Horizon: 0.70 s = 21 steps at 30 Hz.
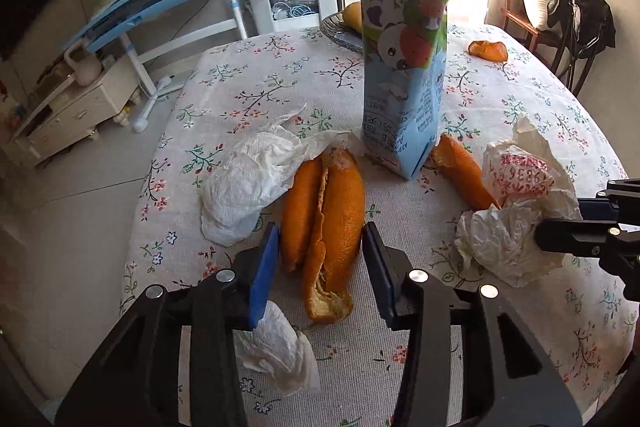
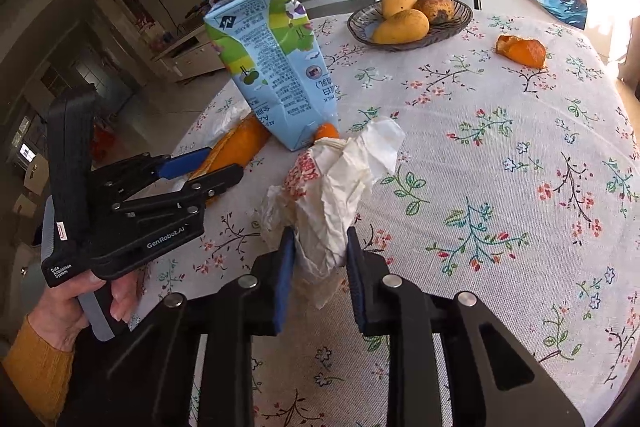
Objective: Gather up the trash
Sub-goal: 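Grasp the red-printed tissue with the right gripper while the left gripper grasps an orange peel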
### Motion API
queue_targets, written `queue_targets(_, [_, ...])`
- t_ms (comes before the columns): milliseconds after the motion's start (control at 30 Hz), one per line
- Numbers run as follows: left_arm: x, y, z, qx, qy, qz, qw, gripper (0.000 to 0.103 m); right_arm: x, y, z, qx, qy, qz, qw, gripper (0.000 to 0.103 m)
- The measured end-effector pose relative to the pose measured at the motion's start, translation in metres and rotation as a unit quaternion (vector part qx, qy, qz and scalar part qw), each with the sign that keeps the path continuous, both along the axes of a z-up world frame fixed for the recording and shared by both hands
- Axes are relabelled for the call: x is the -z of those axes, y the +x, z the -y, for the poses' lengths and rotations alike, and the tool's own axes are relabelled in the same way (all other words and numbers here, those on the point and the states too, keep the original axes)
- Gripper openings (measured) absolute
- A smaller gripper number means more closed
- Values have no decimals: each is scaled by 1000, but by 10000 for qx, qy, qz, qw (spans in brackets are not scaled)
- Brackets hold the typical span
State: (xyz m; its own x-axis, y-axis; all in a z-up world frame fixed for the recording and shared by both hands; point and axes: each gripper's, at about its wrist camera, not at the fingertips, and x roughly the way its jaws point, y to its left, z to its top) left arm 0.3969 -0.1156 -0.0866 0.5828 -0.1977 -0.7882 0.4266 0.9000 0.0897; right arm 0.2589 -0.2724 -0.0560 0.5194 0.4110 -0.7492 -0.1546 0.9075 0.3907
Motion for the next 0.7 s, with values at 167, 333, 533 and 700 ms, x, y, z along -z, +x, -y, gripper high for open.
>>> queue_targets(167, [-23,-6,-21,-37,-716,176,9973,47,-15,-8,4,33,169,208,9996,23])
queue_targets(333, [-21,-9,-18,240,-970,-53,9950,47,-16,-8,5,15,384,160,9991,23])
queue_targets(533, [9,-6,9,326,-227,-434,9983,47,-14,-5,10,51,591,87,9982,23])
queue_targets(700, [10,-2,8,273,-288,-394,9984,31,-15,-5,9,33,642,67,9979,23])
